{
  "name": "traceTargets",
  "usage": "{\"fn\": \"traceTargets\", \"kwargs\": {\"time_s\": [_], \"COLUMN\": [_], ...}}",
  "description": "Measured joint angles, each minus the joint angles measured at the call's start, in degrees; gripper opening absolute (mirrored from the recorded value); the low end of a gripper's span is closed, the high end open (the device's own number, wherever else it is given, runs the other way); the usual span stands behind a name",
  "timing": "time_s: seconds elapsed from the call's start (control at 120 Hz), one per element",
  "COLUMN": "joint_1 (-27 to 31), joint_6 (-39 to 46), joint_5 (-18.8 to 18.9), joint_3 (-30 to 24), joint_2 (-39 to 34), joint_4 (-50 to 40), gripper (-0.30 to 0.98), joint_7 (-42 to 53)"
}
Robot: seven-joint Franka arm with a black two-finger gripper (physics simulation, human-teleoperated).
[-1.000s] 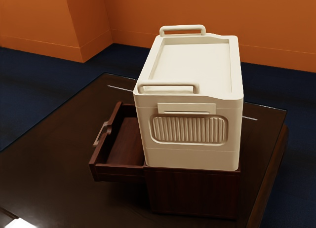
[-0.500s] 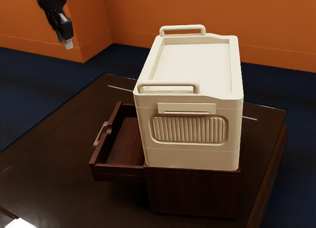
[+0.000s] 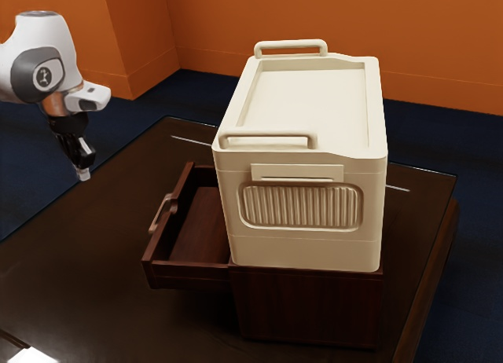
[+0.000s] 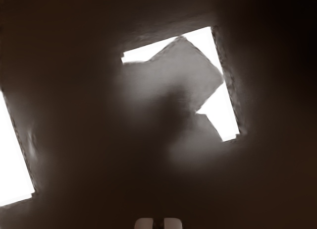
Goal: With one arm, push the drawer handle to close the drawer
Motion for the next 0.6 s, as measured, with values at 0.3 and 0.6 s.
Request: {"fn": "traceTargets", "kwargs": {"time_s": [0.3, 0.6], "joint_1": [0.3, -6.6], "joint_6": [23.5, 33.3], "joint_5": [-4.1, -4.5], "joint_3": [0.2, 0.0], "joint_2": [11.8, 10.6], "joint_4": [-5.2, -9.8], "gripper": [-0.1, -0.1], "joint_7": [8.8, 18.2]}}
